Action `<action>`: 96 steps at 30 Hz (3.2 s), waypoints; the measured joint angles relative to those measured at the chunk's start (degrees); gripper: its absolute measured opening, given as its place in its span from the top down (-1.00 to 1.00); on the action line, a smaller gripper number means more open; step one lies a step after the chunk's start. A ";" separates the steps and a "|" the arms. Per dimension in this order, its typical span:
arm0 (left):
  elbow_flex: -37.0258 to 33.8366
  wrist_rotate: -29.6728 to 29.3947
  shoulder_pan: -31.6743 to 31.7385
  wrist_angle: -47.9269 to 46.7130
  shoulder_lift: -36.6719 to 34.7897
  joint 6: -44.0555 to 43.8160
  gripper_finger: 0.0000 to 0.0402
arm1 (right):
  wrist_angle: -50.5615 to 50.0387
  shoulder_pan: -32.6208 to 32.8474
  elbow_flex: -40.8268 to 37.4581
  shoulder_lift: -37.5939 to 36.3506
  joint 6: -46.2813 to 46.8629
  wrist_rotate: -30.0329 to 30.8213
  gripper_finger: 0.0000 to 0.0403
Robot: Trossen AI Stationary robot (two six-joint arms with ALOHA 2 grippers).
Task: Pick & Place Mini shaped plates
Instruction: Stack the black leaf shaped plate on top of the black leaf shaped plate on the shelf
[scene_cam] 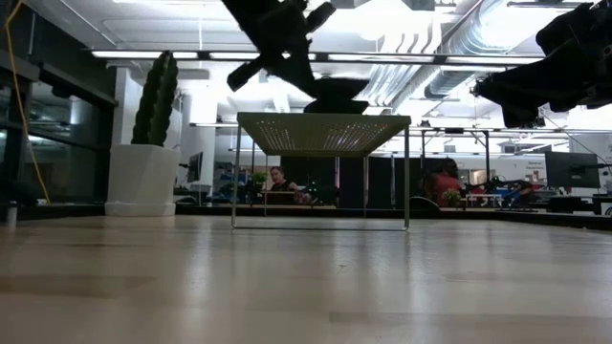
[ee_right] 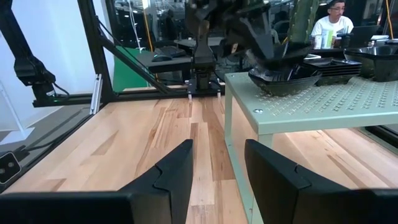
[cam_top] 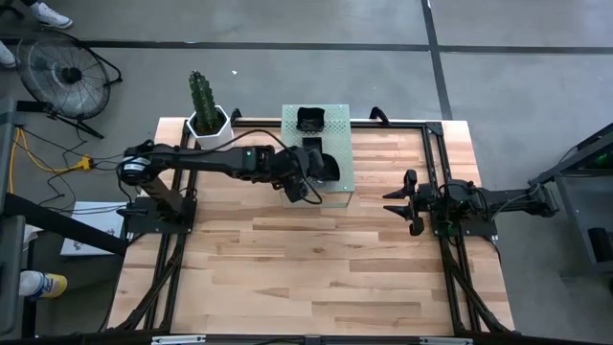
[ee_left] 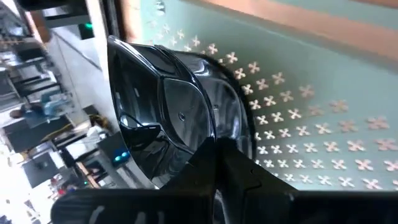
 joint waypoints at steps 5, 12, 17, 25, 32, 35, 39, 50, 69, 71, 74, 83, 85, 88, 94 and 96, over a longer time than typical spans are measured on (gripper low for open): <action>-0.05 -0.40 0.00 0.19 1.08 0.92 1.00 | 0.00 -0.02 -0.01 0.00 0.00 0.00 0.30; -0.09 -0.46 0.00 -0.45 1.14 1.71 1.00 | 0.00 -0.01 0.00 0.00 0.00 -0.02 0.30; -0.09 -0.61 0.00 -0.43 1.14 1.71 0.99 | 0.00 -0.02 -0.01 0.00 0.00 -0.02 0.30; -0.09 -2.21 0.00 -0.50 1.14 1.70 0.93 | 0.00 0.00 0.00 0.00 0.00 0.00 0.30; -0.09 -3.95 0.00 -0.56 1.14 1.69 0.87 | 0.00 0.01 0.00 0.00 -0.02 -0.02 0.30; -0.09 -2.13 0.00 -0.56 1.14 1.69 0.82 | 0.00 -0.01 -0.02 0.00 -0.01 -0.02 0.30; -0.09 -1.44 -0.02 -0.52 1.14 1.69 0.74 | 0.00 -0.01 -0.01 0.00 0.00 -0.01 0.30; -0.09 -1.51 -0.02 -0.34 1.12 1.52 0.51 | 0.00 -0.01 -0.01 0.00 -0.02 -0.01 0.30; -0.09 -7.98 -0.02 0.63 1.10 0.14 0.18 | -0.01 -0.02 -0.02 0.00 -0.01 -0.01 0.30; -0.09 -7.99 -0.02 1.58 1.10 -0.06 0.18 | 0.00 -0.01 -0.02 0.00 0.00 0.00 0.30; -0.09 -8.00 -0.02 2.22 1.08 -0.06 0.18 | 0.00 0.00 0.00 0.00 -0.01 -0.01 0.30; -0.09 -7.74 -0.02 1.56 1.08 -0.06 0.18 | 0.00 -0.02 -0.01 0.00 0.00 -0.01 0.30; -0.09 -7.74 -0.02 1.54 1.08 -0.18 0.18 | 0.00 -0.02 0.00 0.00 0.00 0.00 0.30; -0.09 -7.69 -0.02 1.56 1.08 -1.25 0.18 | -0.01 -0.02 0.00 0.00 0.00 -0.01 0.30; -0.09 -7.67 -0.02 1.91 1.08 -1.36 0.18 | 0.00 0.00 -0.02 0.00 0.00 -0.01 0.30; -0.09 -7.65 -0.02 2.08 1.08 -1.37 0.18 | 0.00 -0.02 0.00 0.00 0.00 -0.01 0.30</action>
